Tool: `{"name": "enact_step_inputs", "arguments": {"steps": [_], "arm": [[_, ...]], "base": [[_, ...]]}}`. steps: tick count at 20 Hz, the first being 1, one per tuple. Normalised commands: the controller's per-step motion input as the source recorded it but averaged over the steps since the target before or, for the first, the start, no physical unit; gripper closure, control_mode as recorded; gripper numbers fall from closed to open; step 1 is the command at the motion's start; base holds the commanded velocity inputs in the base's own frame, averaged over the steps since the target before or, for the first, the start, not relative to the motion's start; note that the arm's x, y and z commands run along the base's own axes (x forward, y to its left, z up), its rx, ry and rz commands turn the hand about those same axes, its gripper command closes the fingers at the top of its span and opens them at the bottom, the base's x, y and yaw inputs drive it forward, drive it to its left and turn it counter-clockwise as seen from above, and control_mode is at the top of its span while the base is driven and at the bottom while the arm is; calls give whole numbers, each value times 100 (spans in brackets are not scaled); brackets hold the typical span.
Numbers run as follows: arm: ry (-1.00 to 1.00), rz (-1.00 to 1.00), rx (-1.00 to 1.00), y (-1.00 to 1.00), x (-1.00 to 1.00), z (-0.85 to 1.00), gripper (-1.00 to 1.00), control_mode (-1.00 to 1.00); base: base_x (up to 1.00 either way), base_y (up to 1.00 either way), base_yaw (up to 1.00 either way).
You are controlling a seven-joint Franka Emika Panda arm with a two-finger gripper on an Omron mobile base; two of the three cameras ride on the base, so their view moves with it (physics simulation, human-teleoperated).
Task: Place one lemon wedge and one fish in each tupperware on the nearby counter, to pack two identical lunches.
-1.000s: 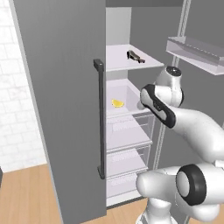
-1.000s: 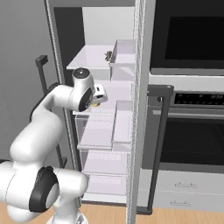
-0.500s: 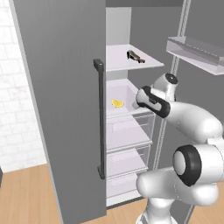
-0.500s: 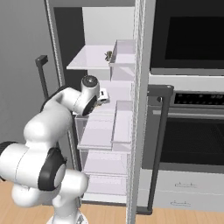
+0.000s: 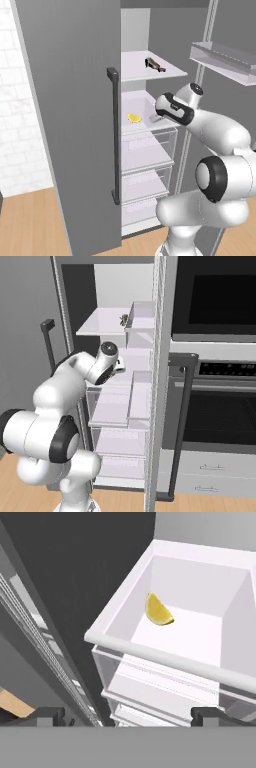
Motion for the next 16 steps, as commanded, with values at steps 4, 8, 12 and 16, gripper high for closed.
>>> {"name": "enact_step_inputs", "arguments": {"steps": [4,8,12,16], "arm": [[0,0,0,27,64,-2,-100,-100],[0,0,0,24,75,-19,-100,-100],[0,0,0,25,39,-57,-100,-100],[-2,0,0,29,20,-28,-100,-100]], "base": [[0,0,0],[0,0,0],[0,0,0],[0,0,0]]}}
